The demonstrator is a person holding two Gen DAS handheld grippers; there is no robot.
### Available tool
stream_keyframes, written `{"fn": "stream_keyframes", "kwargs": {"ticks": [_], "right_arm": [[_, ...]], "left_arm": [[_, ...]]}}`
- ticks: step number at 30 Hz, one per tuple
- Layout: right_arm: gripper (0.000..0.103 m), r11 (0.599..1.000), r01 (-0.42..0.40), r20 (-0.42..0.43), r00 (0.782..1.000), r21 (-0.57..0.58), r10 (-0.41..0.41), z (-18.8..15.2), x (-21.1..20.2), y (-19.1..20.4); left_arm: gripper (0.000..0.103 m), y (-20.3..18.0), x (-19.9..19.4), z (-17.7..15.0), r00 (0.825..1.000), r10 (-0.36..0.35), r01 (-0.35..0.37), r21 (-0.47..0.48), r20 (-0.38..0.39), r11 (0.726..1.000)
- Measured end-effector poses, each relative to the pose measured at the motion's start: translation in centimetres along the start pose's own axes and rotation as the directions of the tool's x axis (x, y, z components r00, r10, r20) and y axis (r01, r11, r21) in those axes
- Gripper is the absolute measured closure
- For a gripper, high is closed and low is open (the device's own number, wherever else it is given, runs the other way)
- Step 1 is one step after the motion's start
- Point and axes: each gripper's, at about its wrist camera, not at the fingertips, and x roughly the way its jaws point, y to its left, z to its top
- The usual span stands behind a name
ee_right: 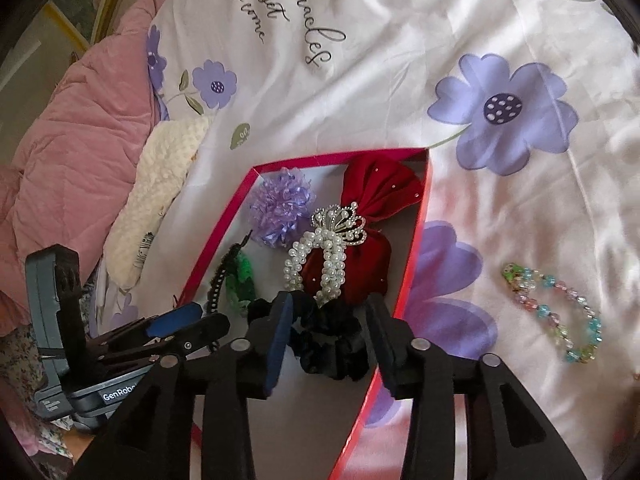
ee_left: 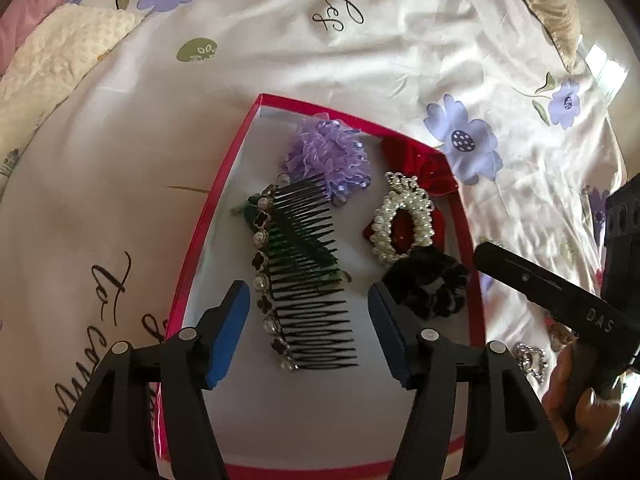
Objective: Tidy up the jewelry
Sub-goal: 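Carry comb and scrunchie into the box, opening the left tool while the right lowers the scrunchie, then move both open tools back toward the silver chain and beige claw clip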
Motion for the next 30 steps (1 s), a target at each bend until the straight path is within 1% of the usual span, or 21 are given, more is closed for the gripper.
{"fn": "stream_keyframes", "kwargs": {"ticks": [1,2,3,5,8,15,16,18,19,21,22,25,27,30], "right_arm": [[0.053,1.000,0.003,0.002,1.000,0.003,-0.003,-0.1,-0.5,0.0],[0.047,1.000,0.004,0.003,1.000,0.006,-0.004,-0.3,-0.8,-0.1],[0.039,1.000,0.007,0.002,1.000,0.011,-0.007,-0.5,-1.3,-0.2],[0.031,1.000,0.011,0.005,1.000,0.024,-0.011,-1.1,-2.3,-0.7],[0.028,0.999,0.026,0.013,1.000,0.040,-0.026,-2.1,-4.1,-1.3],[0.015,0.992,0.111,0.023,0.993,0.054,-0.113,-4.7,-8.5,-3.1],[0.014,0.990,0.128,0.029,0.991,0.053,-0.129,-5.2,-9.4,-3.4],[0.008,0.985,0.166,0.040,0.985,0.053,-0.169,-5.8,-10.9,-3.9],[0.006,0.982,0.182,0.045,0.982,0.053,-0.184,-6.1,-11.5,-4.2],[0.002,0.978,0.200,0.067,0.977,0.059,-0.204,-7.0,-13.3,-4.8],[0.001,0.975,0.211,0.084,0.973,0.064,-0.216,-7.3,-14.1,-5.1],[0.000,0.954,0.286,0.122,0.947,0.091,-0.296,-8.5,-16.4,-6.3],[0.000,0.954,0.283,0.129,0.947,0.098,-0.294,-9.1,-17.4,-7.1],[0.000,0.954,0.278,0.111,0.951,0.110,-0.290,-10.1,-18.5,-8.7]], "left_arm": [[0.040,-0.1,-0.4,-0.1,1.000,-0.003,0.003,-0.001,0.006,1.000],[0.040,-0.2,-0.8,-0.2,1.000,-0.007,0.007,-0.003,0.012,1.000],[0.039,-0.4,-1.1,-0.3,1.000,-0.010,0.010,-0.003,0.018,1.000],[0.036,-0.7,-1.8,-0.5,0.999,-0.016,0.016,-0.004,0.028,1.000],[0.033,-1.4,-2.7,-1.1,0.999,-0.028,0.028,-0.001,0.038,1.000],[0.029,-3.5,-4.0,-2.8,0.997,-0.065,0.064,0.022,0.029,0.998],[0.029,-3.9,-4.2,-3.1,0.997,-0.070,0.069,0.027,0.029,0.997],[0.028,-4.5,-4.5,-3.6,0.997,-0.079,0.078,0.035,0.028,0.996],[0.028,-4.9,-4.6,-3.8,0.996,-0.085,0.084,0.040,0.026,0.996],[0.028,-5.6,-4.7,-4.1,0.995,-0.095,0.094,0.051,0.021,0.994],[0.028,-5.9,-4.8,-4.3,0.995,-0.099,0.098,0.057,0.018,0.994],[0.028,-7.1,-5.0,-4.9,0.994,-0.109,0.108,0.079,0.012,0.991],[0.028,-7.8,-5.1,-5.2,0.993,-0.116,0.115,0.091,0.007,0.989],[0.028,-8.8,-5.1,-5.6,0.992,-0.125,0.125,0.111,-0.002,0.986]]}}
